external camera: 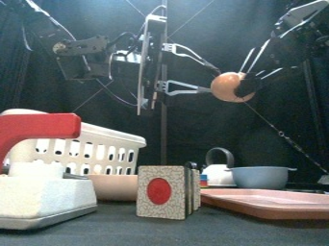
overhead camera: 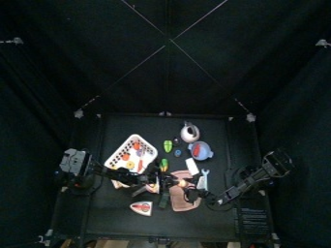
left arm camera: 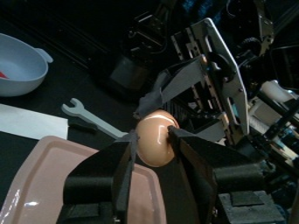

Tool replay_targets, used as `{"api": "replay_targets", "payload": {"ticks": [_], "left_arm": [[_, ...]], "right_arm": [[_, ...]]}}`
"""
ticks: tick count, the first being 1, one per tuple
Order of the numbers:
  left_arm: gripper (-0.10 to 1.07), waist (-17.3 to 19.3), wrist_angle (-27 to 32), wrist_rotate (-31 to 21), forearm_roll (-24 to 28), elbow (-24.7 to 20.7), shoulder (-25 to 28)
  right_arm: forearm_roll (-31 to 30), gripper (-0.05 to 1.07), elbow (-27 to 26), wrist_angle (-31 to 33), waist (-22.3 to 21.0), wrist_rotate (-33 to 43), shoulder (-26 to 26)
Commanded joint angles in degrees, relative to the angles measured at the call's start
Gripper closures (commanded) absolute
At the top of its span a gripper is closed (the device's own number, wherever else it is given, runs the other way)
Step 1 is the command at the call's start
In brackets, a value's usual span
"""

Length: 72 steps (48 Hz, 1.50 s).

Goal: Peel egg shell

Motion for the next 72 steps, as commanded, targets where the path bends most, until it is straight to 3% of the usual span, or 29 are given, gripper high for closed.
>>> {"api": "replay_targets", "payload": {"ticks": [1,13,30,39,54,72], "left_arm": [[0.17,0.1,-0.4,0.0,2.7,-1.0,-0.5],[0.0,0.1,-0.4,0.0,2.7,-1.7,0.5],[0.0,0.1,-0.4,-1.2,2.2,-4.1,2.7],[0.05,0.1,-0.5,-1.3,2.2,-4.2,2.7],[0.3,0.2,-0.7,-1.3,2.1,-3.7,2.4],[0.32,0.7,-0.8,-1.2,1.1,-0.6,-0.4]], "right_arm": [[-0.3,0.4,-0.6,0.3,0.2,0.1,-1.2],[-0.7,0.4,-0.8,0.3,0.2,0.0,-1.2],[-1.2,0.4,-1.0,0.3,0.2,0.0,-1.2],[-1.5,0.4,-1.1,0.3,0.2,0.1,-1.2],[-1.3,0.4,-1.1,0.3,0.2,0.1,-1.2],[-0.7,0.4,-0.6,0.6,0.3,0.1,-1.2]]}}
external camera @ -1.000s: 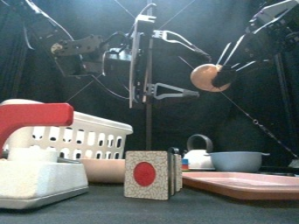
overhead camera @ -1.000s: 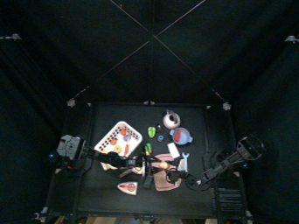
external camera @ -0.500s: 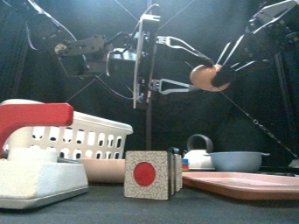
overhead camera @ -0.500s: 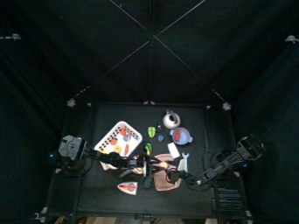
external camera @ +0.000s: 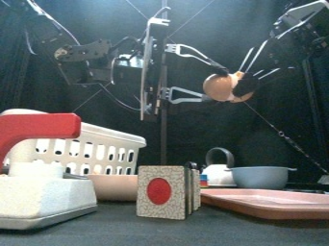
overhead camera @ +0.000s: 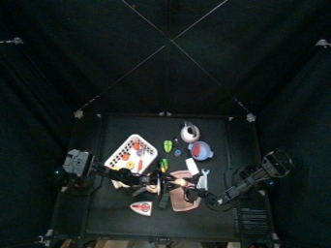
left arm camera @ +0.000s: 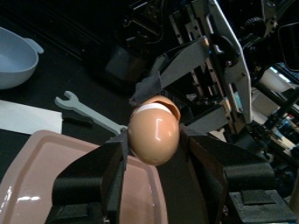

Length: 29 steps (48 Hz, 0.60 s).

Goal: Peel egg shell

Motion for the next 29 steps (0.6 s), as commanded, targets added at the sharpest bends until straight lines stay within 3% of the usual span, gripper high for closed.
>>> {"api": "replay_targets", "payload": {"ticks": [1,29], "left_arm": [[0.32,0.4,-0.5,0.1,-0.1,-0.3,-2.2],[0.32,0.5,-0.5,0.2,-0.1,0.9,-3.0]], "right_arm": [[-0.1,0.4,-0.6,0.4,0.2,0.1,-1.2],[3.5,0.4,0.4,1.2,0.7,0.0,-1.5]]}}
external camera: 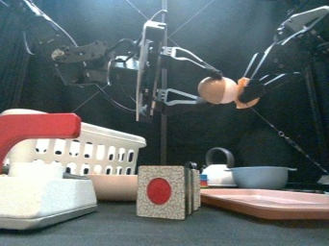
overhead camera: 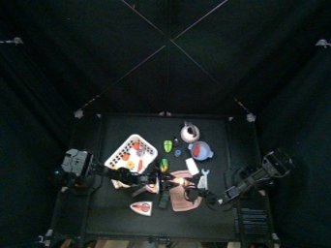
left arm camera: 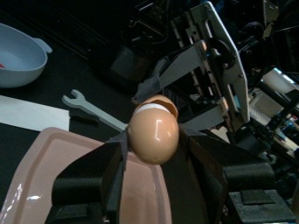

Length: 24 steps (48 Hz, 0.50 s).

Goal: Peel egg shell

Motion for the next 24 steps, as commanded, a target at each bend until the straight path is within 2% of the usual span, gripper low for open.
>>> {"api": "replay_targets", "payload": {"ticks": [1,24], "left_arm": [[0.32,0.3,-0.5,0.1,0.0,-0.3,-2.2],[0.32,0.3,-0.4,0.2,0.2,0.1,-2.5]], "right_arm": [[0.4,0.4,-0.5,0.5,0.5,0.1,-1.6],[1.0,0.4,-0.2,0.9,1.1,0.5,-2.2]]}}
